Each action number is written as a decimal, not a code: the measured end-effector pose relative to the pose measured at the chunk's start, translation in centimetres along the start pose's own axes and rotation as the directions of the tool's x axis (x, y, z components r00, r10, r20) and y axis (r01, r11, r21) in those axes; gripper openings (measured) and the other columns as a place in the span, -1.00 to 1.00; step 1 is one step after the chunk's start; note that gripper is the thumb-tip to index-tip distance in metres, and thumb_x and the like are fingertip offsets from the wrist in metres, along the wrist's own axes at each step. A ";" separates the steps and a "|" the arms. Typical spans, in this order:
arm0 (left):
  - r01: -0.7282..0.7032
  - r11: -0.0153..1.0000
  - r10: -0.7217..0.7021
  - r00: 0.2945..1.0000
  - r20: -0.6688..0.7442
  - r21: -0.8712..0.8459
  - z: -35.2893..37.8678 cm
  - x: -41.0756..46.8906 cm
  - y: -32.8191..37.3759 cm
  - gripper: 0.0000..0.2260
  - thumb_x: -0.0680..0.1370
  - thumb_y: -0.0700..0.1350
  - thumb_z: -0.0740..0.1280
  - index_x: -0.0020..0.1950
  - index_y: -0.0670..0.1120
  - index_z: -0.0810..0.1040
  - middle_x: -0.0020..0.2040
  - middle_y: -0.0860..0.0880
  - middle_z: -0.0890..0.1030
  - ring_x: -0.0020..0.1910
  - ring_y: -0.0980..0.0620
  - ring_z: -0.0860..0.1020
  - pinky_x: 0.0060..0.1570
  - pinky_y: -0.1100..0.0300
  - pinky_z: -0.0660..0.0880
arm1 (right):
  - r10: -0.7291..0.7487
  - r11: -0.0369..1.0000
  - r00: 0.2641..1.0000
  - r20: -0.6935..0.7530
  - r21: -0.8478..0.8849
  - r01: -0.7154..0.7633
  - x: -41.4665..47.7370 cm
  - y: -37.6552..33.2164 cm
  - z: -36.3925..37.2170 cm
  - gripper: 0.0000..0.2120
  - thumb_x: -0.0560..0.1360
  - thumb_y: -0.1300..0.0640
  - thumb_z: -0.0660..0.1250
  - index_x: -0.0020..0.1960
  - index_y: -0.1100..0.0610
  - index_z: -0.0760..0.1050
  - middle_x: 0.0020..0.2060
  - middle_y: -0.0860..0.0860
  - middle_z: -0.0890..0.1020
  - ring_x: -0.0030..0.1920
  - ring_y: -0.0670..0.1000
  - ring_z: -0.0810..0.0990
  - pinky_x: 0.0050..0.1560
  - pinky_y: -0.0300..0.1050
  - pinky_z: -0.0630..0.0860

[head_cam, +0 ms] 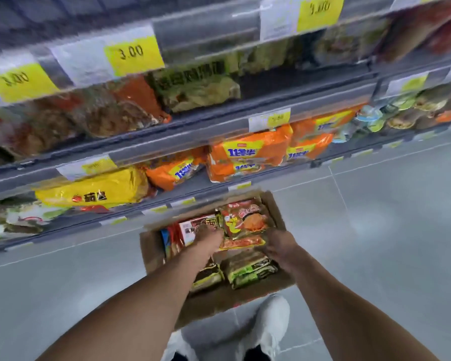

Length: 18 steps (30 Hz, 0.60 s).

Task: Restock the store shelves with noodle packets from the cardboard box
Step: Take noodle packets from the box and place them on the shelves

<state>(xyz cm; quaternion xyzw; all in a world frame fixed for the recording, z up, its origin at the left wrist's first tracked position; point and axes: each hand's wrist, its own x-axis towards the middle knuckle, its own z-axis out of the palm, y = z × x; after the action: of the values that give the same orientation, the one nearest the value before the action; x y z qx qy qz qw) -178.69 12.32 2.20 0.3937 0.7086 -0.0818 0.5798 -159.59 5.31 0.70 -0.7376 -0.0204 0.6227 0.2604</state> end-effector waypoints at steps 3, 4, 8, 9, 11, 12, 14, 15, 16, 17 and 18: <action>0.080 0.992 -0.078 0.997 0.021 -0.101 2.3 5.0 -1.2 -0.56 0.65 0.11 0.23 0.39 -0.17 0.46 0.28 -0.19 0.55 0.18 -0.12 0.53 0.31 -0.06 0.50 | 0.064 0.983 0.998 -0.007 0.175 -0.062 4.5 2.5 0.6 -0.76 0.58 0.15 0.33 0.20 0.23 0.51 -0.10 0.11 0.63 -0.19 0.04 0.59 -0.37 -0.19 0.58; 0.096 0.983 -0.092 0.995 0.031 -0.157 2.9 6.5 -1.3 -0.54 0.64 0.13 0.25 0.41 -0.16 0.44 0.30 -0.15 0.53 0.17 -0.10 0.50 0.33 -0.07 0.48 | 0.090 0.961 0.996 -0.009 0.262 -0.085 5.9 3.3 1.0 -0.69 0.55 0.10 0.39 0.21 0.27 0.53 -0.04 0.16 0.67 -0.16 0.10 0.62 -0.35 -0.16 0.58; 0.143 0.935 -0.125 0.989 0.077 -0.326 4.9 10.3 -0.6 -0.54 0.66 0.06 0.28 0.49 -0.15 0.38 0.43 -0.11 0.45 0.27 -0.10 0.48 0.28 0.03 0.48 | 0.155 0.866 0.988 -0.014 0.484 -0.129 10.2 4.6 2.4 -0.56 0.47 -0.04 0.50 0.21 0.19 0.54 0.06 0.15 0.69 -0.01 0.17 0.69 -0.17 0.02 0.68; 0.150 0.921 -0.128 0.988 0.085 -0.360 5.1 11.0 -0.4 -0.57 0.66 0.03 0.29 0.46 -0.15 0.40 0.37 -0.09 0.49 0.18 -0.04 0.51 0.22 0.05 0.50 | 0.173 0.852 0.984 -0.037 0.507 -0.131 11.0 4.7 2.5 -0.59 0.48 -0.04 0.49 0.20 0.17 0.54 0.05 0.13 0.69 -0.02 0.15 0.69 -0.21 -0.02 0.65; 0.147 0.910 -0.123 0.989 0.085 -0.387 5.5 11.9 -0.2 -0.68 0.65 -0.01 0.32 0.33 -0.15 0.46 0.08 -0.01 0.56 -0.06 0.07 0.53 0.01 0.12 0.56 | 0.207 0.824 0.977 -0.057 0.548 -0.143 12.3 4.7 2.6 -0.66 0.49 -0.06 0.47 0.13 0.14 0.55 -0.06 0.09 0.70 -0.10 0.07 0.68 -0.25 -0.10 0.57; 0.148 0.909 -0.131 0.989 0.070 -0.390 5.6 12.4 -0.2 -0.73 0.64 -0.02 0.34 0.27 -0.13 0.47 -0.05 0.03 0.52 -0.14 0.09 0.50 -0.12 0.16 0.55 | 0.215 0.815 0.976 -0.044 0.558 -0.154 12.6 4.7 2.6 -0.70 0.50 -0.06 0.46 0.07 0.14 0.54 -0.20 0.05 0.69 -0.24 -0.01 0.66 -0.26 -0.11 0.54; 0.157 0.909 -0.147 0.988 0.056 -0.385 5.6 13.1 -0.4 -0.74 0.62 -0.01 0.38 0.23 -0.09 0.48 -0.12 0.04 0.46 -0.18 0.10 0.46 -0.23 0.19 0.53 | 0.262 0.796 0.965 -0.020 0.570 -0.205 13.2 4.9 2.5 -0.75 0.53 -0.04 0.43 0.03 0.13 0.53 -0.44 -0.03 0.58 -0.49 -0.10 0.48 -0.28 -0.11 0.48; 0.161 0.909 -0.154 0.987 0.050 -0.384 5.6 13.2 -0.5 -0.76 0.61 -0.02 0.39 0.20 -0.08 0.48 -0.12 0.03 0.47 -0.17 0.09 0.47 -0.21 0.19 0.54 | 0.280 0.794 0.960 -0.013 0.565 -0.224 13.6 5.1 2.5 -0.75 0.54 -0.03 0.42 0.07 0.14 0.53 -0.44 -0.02 0.55 -0.49 -0.09 0.43 -0.24 -0.11 0.49; 0.163 0.906 -0.158 0.986 0.046 -0.391 5.5 13.3 -0.4 -0.78 0.61 -0.02 0.40 0.16 -0.09 0.48 -0.10 0.01 0.49 -0.16 0.08 0.48 -0.19 0.18 0.56 | 0.280 0.793 0.960 -0.003 0.564 -0.230 13.6 5.1 2.5 -0.72 0.54 -0.01 0.42 0.11 0.16 0.53 -0.38 0.00 0.57 -0.43 -0.08 0.45 -0.20 -0.10 0.51; 0.174 0.904 -0.169 0.985 0.048 -0.391 5.5 13.4 -0.5 -0.78 0.60 -0.02 0.41 0.15 -0.09 0.49 -0.08 -0.02 0.52 -0.14 0.06 0.49 -0.19 0.17 0.56 | 0.279 0.792 0.960 0.000 0.566 -0.230 13.6 5.1 2.5 -0.70 0.53 0.01 0.43 0.14 0.19 0.52 -0.28 0.03 0.62 -0.33 -0.05 0.52 -0.14 -0.07 0.55; 0.181 0.905 -0.177 0.983 0.048 -0.385 5.3 13.3 -0.6 -0.77 0.59 -0.02 0.42 0.15 -0.10 0.50 -0.05 -0.04 0.54 -0.12 0.04 0.50 -0.23 0.18 0.55 | 0.279 0.791 0.960 -0.012 0.571 -0.222 13.3 4.9 2.7 -0.70 0.53 0.02 0.44 0.14 0.20 0.52 -0.16 0.06 0.66 -0.19 -0.01 0.58 -0.06 -0.04 0.58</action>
<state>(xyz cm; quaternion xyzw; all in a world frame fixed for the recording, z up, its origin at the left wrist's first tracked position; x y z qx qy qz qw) -175.28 15.01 -11.52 0.2040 0.7405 0.0048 0.6403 -160.54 6.74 -13.61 -0.6526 0.2748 0.5938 0.3822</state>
